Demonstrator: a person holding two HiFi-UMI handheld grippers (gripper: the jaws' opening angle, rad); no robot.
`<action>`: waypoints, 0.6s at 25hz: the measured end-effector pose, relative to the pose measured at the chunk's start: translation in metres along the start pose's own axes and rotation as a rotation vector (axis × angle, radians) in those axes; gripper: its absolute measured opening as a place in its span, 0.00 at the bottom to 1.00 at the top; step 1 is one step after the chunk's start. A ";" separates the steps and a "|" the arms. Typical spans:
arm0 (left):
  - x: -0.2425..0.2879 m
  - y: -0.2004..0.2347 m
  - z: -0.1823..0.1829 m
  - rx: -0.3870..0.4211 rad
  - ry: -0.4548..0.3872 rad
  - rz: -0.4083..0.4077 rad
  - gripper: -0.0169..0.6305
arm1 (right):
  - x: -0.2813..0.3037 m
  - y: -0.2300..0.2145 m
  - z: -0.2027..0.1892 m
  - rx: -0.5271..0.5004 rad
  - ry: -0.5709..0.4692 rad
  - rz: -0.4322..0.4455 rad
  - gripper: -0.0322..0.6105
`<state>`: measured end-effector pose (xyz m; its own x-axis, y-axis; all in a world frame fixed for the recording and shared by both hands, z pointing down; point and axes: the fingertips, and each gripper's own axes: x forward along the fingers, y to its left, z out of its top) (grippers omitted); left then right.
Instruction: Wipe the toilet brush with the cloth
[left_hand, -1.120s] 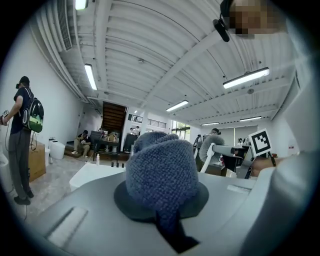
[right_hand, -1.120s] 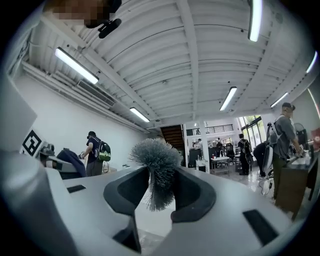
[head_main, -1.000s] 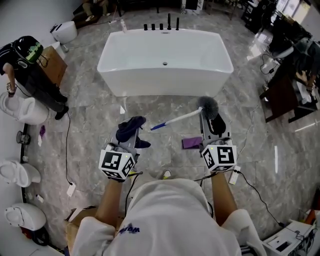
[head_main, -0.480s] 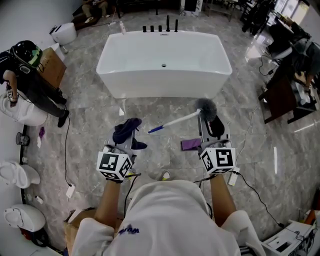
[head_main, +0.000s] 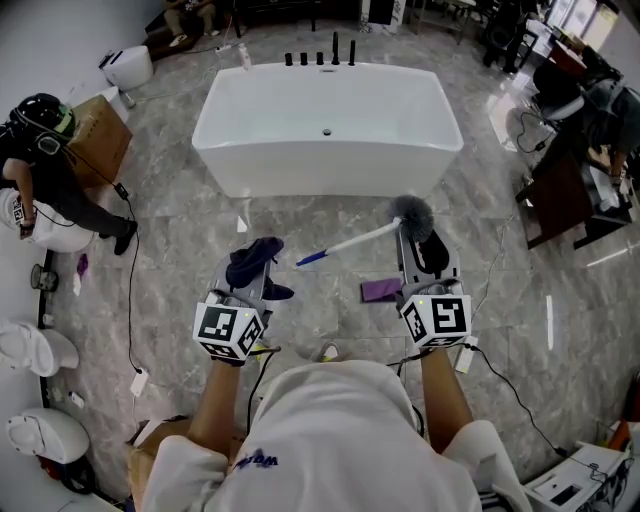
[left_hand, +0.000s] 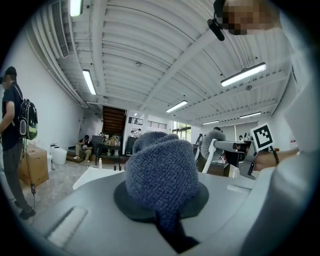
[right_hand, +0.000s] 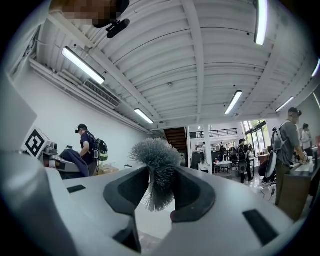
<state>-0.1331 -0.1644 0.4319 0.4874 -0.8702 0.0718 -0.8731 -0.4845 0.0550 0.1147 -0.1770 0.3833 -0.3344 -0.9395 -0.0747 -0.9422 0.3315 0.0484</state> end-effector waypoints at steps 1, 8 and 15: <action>-0.001 0.000 0.000 -0.001 -0.001 0.000 0.06 | 0.000 0.001 0.000 -0.002 -0.001 0.001 0.27; 0.003 0.000 0.000 -0.002 0.001 -0.009 0.06 | 0.004 0.001 0.003 -0.015 -0.001 0.005 0.27; 0.006 -0.002 -0.002 -0.007 0.012 -0.015 0.06 | 0.005 -0.001 0.004 -0.018 0.000 0.010 0.27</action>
<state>-0.1285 -0.1682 0.4346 0.5003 -0.8619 0.0827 -0.8657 -0.4965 0.0629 0.1138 -0.1818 0.3792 -0.3434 -0.9363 -0.0739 -0.9384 0.3389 0.0674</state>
